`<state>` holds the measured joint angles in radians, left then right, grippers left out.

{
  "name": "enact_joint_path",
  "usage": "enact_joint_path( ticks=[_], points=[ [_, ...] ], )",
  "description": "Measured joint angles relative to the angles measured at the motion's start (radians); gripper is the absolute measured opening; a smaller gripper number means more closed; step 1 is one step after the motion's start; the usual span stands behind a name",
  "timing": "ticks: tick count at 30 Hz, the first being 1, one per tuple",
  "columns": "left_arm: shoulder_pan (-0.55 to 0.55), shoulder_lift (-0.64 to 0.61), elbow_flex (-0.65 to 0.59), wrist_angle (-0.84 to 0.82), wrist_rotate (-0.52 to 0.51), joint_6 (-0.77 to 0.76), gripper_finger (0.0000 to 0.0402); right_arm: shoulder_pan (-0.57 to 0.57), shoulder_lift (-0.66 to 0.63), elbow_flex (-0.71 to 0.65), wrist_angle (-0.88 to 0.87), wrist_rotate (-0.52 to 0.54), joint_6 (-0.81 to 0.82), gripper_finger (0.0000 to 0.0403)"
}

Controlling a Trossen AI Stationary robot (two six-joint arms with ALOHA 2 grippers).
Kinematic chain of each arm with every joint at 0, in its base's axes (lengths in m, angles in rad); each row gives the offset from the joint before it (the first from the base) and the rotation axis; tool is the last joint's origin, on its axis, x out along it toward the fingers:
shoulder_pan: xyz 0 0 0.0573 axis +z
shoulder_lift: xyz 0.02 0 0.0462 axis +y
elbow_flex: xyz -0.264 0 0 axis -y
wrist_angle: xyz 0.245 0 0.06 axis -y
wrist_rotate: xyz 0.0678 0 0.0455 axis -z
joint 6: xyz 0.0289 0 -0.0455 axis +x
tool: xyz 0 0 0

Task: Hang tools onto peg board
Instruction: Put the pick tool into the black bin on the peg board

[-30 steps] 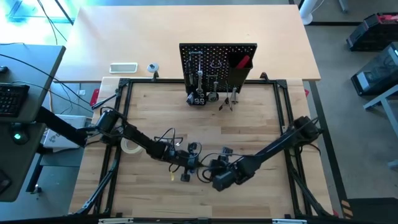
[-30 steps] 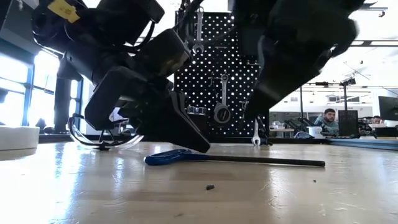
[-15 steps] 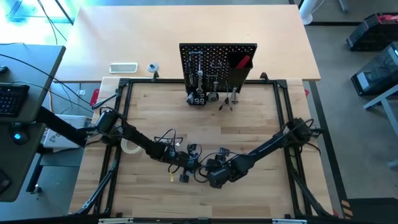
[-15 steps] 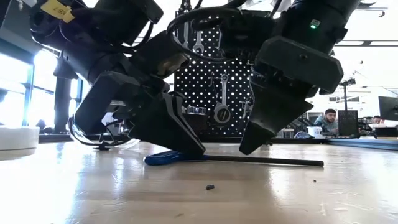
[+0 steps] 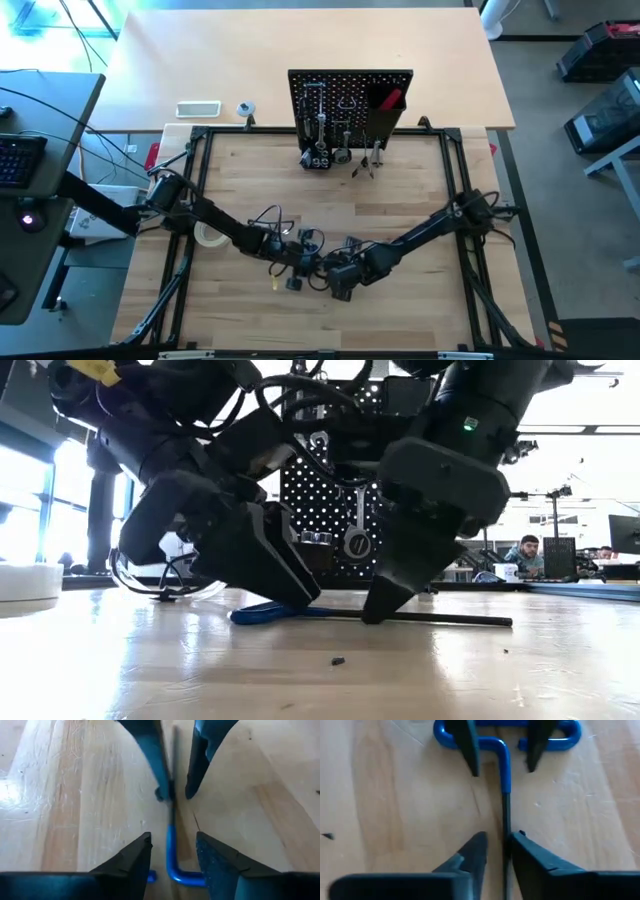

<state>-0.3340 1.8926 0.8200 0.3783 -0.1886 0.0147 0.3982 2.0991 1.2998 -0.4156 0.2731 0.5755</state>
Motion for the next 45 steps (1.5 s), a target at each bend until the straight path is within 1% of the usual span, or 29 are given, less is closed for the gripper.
enact_joint_path(
  ticks=[2, 5, 6, 10, 12, 15, 18, 22, 29, 32, 34, 36, 38, 40, 45],
  points=[
    [0.000, -0.007, 0.000, -0.027, 0.000, 0.004, 0.0154, -0.006, 0.017, 0.002, 0.015, -0.030, -0.006, 0.0055],
    [0.012, -0.008, 0.000, -0.055, 0.002, 0.003, 0.0156, -0.009, 0.022, 0.002, 0.016, -0.024, -0.016, 0.0013],
    [0.017, -0.008, 0.001, -0.062, 0.012, 0.002, 0.0156, -0.009, 0.020, 0.001, 0.017, -0.024, -0.020, 0.0008],
    [0.043, -0.007, 0.002, -0.069, 0.099, 0.006, 0.0156, -0.008, 0.005, -0.003, 0.015, -0.008, -0.015, 0.0004],
    [0.049, -0.007, 0.003, -0.069, 0.118, 0.006, 0.0156, -0.005, -0.007, -0.004, 0.023, 0.002, -0.019, 0.0002],
    [0.060, -0.007, 0.003, -0.070, 0.157, 0.008, 0.0156, -0.002, -0.034, -0.005, 0.024, 0.039, -0.026, 0.0000],
    [0.061, -0.007, 0.003, -0.069, 0.173, 0.014, 0.0156, 0.005, -0.058, -0.009, 0.009, 0.107, -0.034, 0.0001],
    [0.065, -0.007, 0.003, -0.056, 0.172, 0.015, 0.0156, 0.004, -0.087, -0.009, 0.026, 0.121, -0.044, 0.0001],
    [0.093, -0.002, 0.003, -0.044, 0.098, -0.028, 0.0156, 0.006, -0.087, -0.007, 0.131, 0.111, -0.088, 0.0001],
    [0.101, 0.016, 0.003, -0.036, 0.120, -0.032, 0.0150, 0.006, -0.089, -0.007, 0.130, 0.115, -0.094, 0.0001],
    [0.102, 0.024, 0.004, -0.027, 0.144, -0.037, 0.0145, 0.007, -0.093, -0.007, 0.095, 0.120, -0.082, 0.0000],
    [0.101, 0.028, 0.004, -0.026, 0.151, -0.038, 0.0144, 0.007, -0.094, -0.007, 0.058, 0.102, -0.080, 0.0000],
    [0.096, 0.030, 0.004, -0.025, 0.143, -0.039, 0.0145, 0.007, -0.094, -0.007, 0.016, 0.094, -0.082, 0.0003],
    [0.093, 0.030, 0.004, -0.025, 0.135, -0.039, 0.0148, 0.004, -0.095, -0.007, -0.033, 0.094, -0.087, 0.0017],
    [0.093, 0.031, 0.004, -0.024, 0.136, -0.069, 0.0157, -0.015, -0.095, -0.007, -0.072, 0.093, -0.130, 0.0089]
  ],
)
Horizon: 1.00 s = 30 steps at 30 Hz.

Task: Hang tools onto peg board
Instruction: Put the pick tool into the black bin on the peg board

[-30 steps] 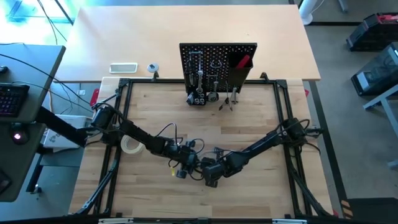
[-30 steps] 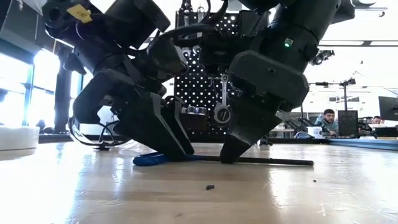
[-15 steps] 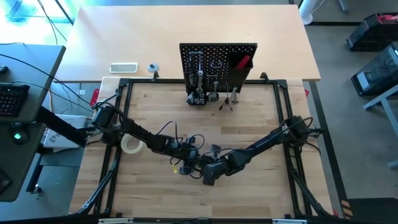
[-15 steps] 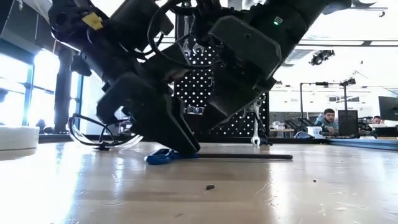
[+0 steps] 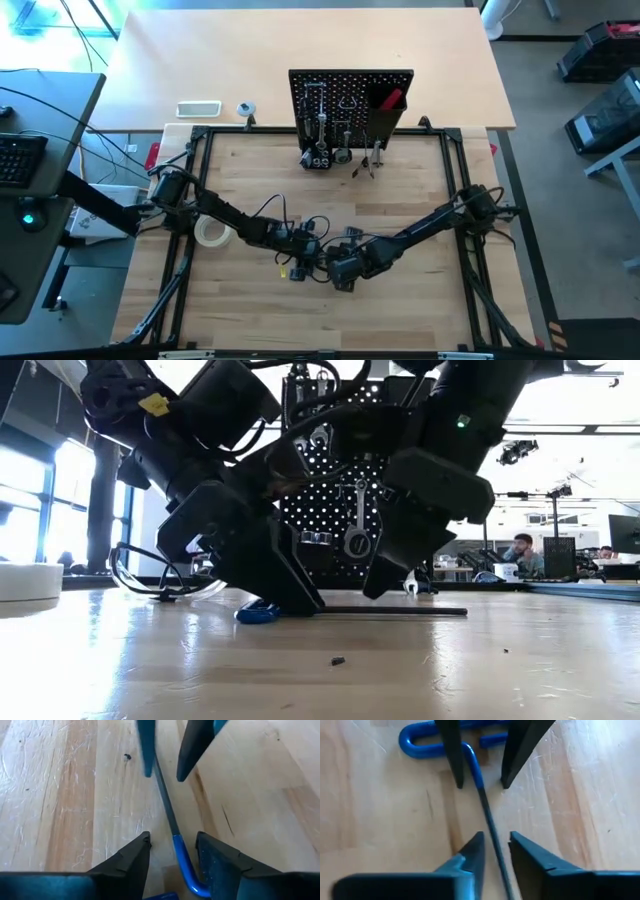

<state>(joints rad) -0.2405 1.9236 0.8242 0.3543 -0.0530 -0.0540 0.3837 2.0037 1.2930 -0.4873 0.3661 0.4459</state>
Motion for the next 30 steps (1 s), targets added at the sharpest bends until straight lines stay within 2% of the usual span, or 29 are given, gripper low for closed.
enact_joint_path(
  ticks=[5, 11, 17, 20, 24, 30],
  points=[
    [-0.001, 0.000, 0.000, -0.010, -0.013, -0.070, 0.0158, -0.029, 0.000, 0.000, -0.005, -0.030, -0.057, 0.0144],
    [-0.012, 0.001, 0.001, -0.018, -0.069, -0.091, 0.0158, -0.075, 0.005, 0.001, -0.017, -0.118, -0.104, 0.0141],
    [-0.011, 0.002, 0.000, -0.024, -0.083, -0.102, 0.0158, -0.110, 0.048, 0.007, -0.002, -0.250, -0.130, 0.0114],
    [-0.011, 0.002, 0.000, -0.027, -0.084, -0.102, 0.0158, -0.108, 0.064, 0.007, -0.002, -0.247, -0.133, 0.0083],
    [-0.011, 0.002, 0.000, -0.032, -0.087, -0.101, 0.0158, -0.108, 0.065, 0.006, 0.000, -0.237, -0.130, 0.0014],
    [-0.011, 0.002, -0.001, -0.038, -0.089, -0.101, 0.0158, -0.104, 0.062, 0.004, 0.000, -0.210, -0.105, 0.0001]
  ],
)
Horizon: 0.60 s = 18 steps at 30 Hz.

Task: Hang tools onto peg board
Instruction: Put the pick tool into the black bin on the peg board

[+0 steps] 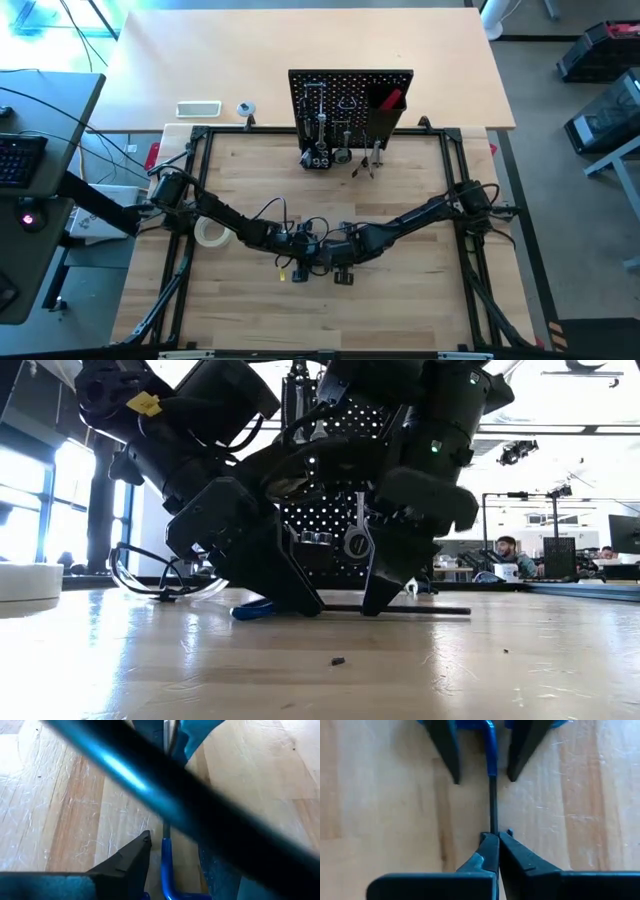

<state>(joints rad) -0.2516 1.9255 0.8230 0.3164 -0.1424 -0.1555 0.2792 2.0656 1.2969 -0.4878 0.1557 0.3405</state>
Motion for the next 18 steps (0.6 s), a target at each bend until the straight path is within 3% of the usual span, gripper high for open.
enact_joint_path(
  ticks=[7, 18],
  points=[
    [0.001, 0.000, 0.000, -0.013, -0.042, 0.021, 0.0154, 0.027, -0.047, -0.006, 0.008, 0.032, 0.018, 0.0000],
    [0.013, 0.000, 0.000, -0.017, -0.045, 0.074, 0.0100, 0.057, -0.093, 0.012, 0.051, 0.078, 0.016, 0.0000]
  ],
)
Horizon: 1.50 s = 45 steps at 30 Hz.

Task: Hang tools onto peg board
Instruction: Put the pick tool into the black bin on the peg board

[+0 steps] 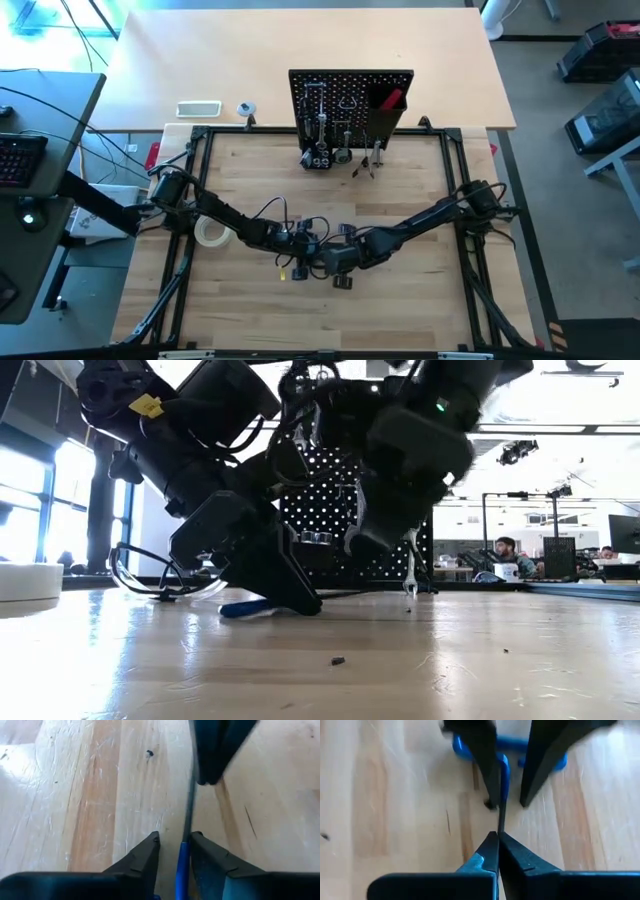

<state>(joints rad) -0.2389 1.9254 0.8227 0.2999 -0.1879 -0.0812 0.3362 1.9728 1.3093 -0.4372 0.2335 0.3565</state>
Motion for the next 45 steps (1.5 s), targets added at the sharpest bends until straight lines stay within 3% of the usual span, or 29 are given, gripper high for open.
enact_joint_path(
  ticks=[6, 12, 16, 19, 26, 30, 36, 43, 45],
  points=[
    [0.006, -0.001, 0.000, -0.011, 0.013, 0.067, 0.0014, 0.007, -0.003, 0.068, -0.022, 0.016, -0.018, 0.0000],
    [0.004, -0.001, 0.000, -0.013, 0.002, 0.080, 0.0004, 0.018, -0.004, 0.152, -0.181, 0.043, 0.005, 0.0000],
    [0.001, 0.000, -0.001, -0.007, -0.003, 0.094, 0.0003, 0.031, -0.006, 0.134, -0.237, 0.052, 0.047, 0.0005],
    [-0.002, 0.000, -0.001, -0.004, -0.006, 0.094, 0.0002, 0.032, -0.006, 0.073, -0.228, 0.048, 0.096, 0.0036],
    [-0.009, 0.000, -0.001, 0.001, 0.006, 0.109, 0.0005, 0.020, -0.006, -0.049, -0.034, 0.055, 0.109, 0.0153],
    [-0.010, 0.000, -0.001, 0.001, 0.017, 0.092, 0.0031, 0.000, -0.006, -0.095, 0.005, 0.063, 0.106, 0.0169],
    [-0.010, 0.000, -0.001, 0.006, 0.017, 0.083, 0.0082, -0.017, -0.007, -0.146, 0.066, 0.051, 0.098, 0.0131],
    [-0.010, 0.000, -0.001, 0.018, 0.013, 0.083, 0.0116, -0.021, -0.010, -0.173, 0.121, 0.016, 0.088, 0.0020],
    [-0.008, 0.000, -0.001, 0.018, 0.031, 0.083, 0.0120, -0.021, -0.010, -0.175, 0.121, 0.019, 0.090, 0.0008]
  ],
)
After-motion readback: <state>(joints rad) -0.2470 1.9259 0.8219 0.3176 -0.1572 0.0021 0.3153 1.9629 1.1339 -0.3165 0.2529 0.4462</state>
